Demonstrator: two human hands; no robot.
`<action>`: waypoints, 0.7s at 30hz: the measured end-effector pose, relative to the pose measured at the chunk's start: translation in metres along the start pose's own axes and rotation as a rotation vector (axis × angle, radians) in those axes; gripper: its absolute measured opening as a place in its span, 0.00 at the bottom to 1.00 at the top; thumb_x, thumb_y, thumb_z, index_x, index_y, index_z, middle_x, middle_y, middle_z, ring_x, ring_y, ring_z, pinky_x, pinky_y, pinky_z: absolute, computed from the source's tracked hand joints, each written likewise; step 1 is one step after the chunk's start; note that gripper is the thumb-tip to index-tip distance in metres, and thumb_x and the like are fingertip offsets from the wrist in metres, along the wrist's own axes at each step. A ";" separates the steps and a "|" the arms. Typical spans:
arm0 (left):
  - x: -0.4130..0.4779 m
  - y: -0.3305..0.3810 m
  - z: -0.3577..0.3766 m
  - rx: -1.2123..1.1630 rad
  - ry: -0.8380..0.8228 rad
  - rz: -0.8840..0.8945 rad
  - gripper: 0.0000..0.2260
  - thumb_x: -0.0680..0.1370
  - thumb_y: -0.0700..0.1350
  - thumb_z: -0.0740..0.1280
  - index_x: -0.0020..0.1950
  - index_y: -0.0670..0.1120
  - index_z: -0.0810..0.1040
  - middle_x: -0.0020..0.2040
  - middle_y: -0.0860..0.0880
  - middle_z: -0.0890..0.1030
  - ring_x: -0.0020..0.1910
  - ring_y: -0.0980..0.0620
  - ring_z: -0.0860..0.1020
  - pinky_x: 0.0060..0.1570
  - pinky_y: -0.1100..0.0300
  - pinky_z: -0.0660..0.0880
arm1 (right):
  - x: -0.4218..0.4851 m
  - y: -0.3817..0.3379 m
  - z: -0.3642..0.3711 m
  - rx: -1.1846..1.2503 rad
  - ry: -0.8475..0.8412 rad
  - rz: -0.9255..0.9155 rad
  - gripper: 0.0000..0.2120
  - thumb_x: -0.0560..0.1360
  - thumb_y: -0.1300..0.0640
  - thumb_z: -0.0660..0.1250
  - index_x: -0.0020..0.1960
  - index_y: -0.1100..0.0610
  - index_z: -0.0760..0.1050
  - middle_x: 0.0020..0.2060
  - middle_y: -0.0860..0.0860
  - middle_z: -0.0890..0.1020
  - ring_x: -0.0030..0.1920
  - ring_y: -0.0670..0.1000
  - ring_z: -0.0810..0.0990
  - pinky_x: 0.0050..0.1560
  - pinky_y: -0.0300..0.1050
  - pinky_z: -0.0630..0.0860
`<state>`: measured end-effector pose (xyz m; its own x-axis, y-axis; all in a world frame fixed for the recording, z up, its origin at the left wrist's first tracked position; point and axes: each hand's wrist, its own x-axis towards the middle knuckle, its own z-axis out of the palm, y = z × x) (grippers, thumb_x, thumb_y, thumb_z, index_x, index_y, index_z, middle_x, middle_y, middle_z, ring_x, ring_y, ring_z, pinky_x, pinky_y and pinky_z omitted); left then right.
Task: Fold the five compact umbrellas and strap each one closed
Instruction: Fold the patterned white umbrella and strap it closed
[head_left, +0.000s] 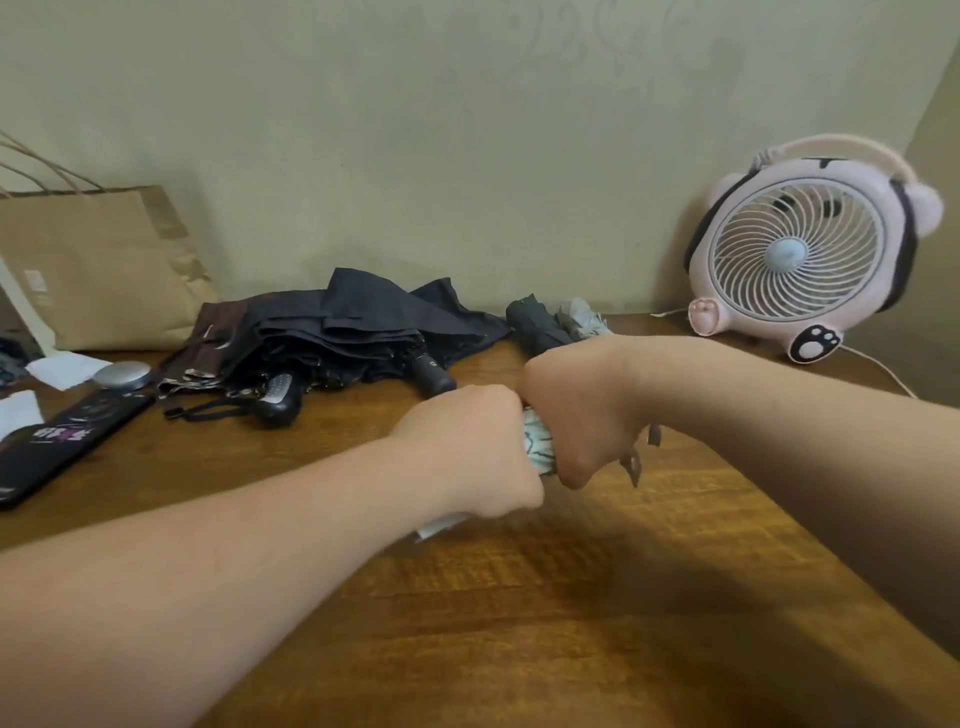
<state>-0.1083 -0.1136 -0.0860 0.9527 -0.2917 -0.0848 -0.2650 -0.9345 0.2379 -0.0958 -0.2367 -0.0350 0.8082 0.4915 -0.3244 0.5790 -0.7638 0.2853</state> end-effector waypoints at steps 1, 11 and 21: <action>0.001 0.000 0.005 0.008 0.051 0.011 0.09 0.70 0.50 0.72 0.41 0.51 0.73 0.37 0.51 0.78 0.34 0.50 0.78 0.30 0.58 0.71 | 0.002 0.001 0.002 -0.006 0.021 0.012 0.09 0.68 0.48 0.74 0.42 0.49 0.76 0.33 0.46 0.80 0.31 0.46 0.78 0.31 0.41 0.77; 0.000 -0.038 0.022 -0.269 0.272 -0.046 0.14 0.70 0.50 0.70 0.51 0.59 0.69 0.41 0.56 0.80 0.38 0.53 0.80 0.38 0.52 0.81 | -0.035 0.023 0.049 0.721 1.117 0.010 0.06 0.74 0.52 0.73 0.50 0.52 0.81 0.45 0.43 0.83 0.48 0.44 0.81 0.51 0.45 0.78; 0.001 -0.033 0.025 -0.032 0.453 -0.104 0.35 0.75 0.52 0.69 0.75 0.59 0.51 0.45 0.55 0.78 0.38 0.54 0.77 0.31 0.57 0.74 | -0.006 0.017 0.061 1.220 1.040 0.493 0.34 0.66 0.26 0.71 0.41 0.59 0.73 0.34 0.58 0.84 0.36 0.59 0.84 0.39 0.63 0.82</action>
<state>-0.1023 -0.0878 -0.1185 0.9449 -0.0718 0.3195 -0.1669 -0.9451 0.2809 -0.0972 -0.2775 -0.0832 0.8863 -0.2099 0.4127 0.2520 -0.5291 -0.8103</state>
